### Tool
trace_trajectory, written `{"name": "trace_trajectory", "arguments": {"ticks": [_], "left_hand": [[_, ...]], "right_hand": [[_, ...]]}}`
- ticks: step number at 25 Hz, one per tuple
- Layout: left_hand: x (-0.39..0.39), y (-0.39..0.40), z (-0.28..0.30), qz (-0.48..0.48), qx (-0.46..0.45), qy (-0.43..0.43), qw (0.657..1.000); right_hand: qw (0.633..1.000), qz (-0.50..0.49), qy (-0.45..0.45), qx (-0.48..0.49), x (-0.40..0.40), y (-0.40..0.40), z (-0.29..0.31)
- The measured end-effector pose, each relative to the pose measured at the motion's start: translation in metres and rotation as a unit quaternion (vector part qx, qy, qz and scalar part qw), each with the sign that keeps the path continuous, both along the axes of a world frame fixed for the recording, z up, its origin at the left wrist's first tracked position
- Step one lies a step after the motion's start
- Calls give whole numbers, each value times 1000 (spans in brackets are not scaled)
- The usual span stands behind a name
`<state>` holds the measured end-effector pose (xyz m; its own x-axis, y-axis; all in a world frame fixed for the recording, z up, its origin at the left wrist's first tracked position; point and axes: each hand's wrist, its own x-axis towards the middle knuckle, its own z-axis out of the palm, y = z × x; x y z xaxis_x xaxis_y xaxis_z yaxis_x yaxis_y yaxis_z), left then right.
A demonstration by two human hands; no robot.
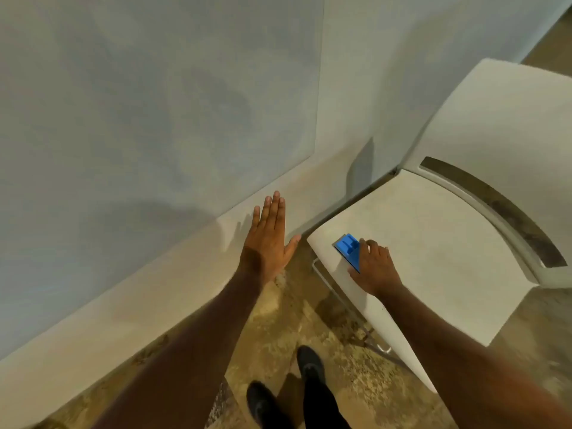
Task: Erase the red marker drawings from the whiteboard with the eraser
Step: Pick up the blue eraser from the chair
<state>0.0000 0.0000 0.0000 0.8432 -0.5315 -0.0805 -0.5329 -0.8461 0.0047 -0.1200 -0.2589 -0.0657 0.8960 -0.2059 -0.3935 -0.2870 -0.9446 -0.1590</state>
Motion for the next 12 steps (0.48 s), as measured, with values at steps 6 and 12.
{"name": "trace_trajectory", "arguments": {"ticks": [6, 12], "left_hand": [[-23, 11, -29, -4, -107, -39, 994], [-22, 29, -10, 1, -74, -89, 993]], "right_hand": [[997, -68, 11, 38, -2, 5, -13], [994, -91, 6, 64, 3, 9, -1]]}}
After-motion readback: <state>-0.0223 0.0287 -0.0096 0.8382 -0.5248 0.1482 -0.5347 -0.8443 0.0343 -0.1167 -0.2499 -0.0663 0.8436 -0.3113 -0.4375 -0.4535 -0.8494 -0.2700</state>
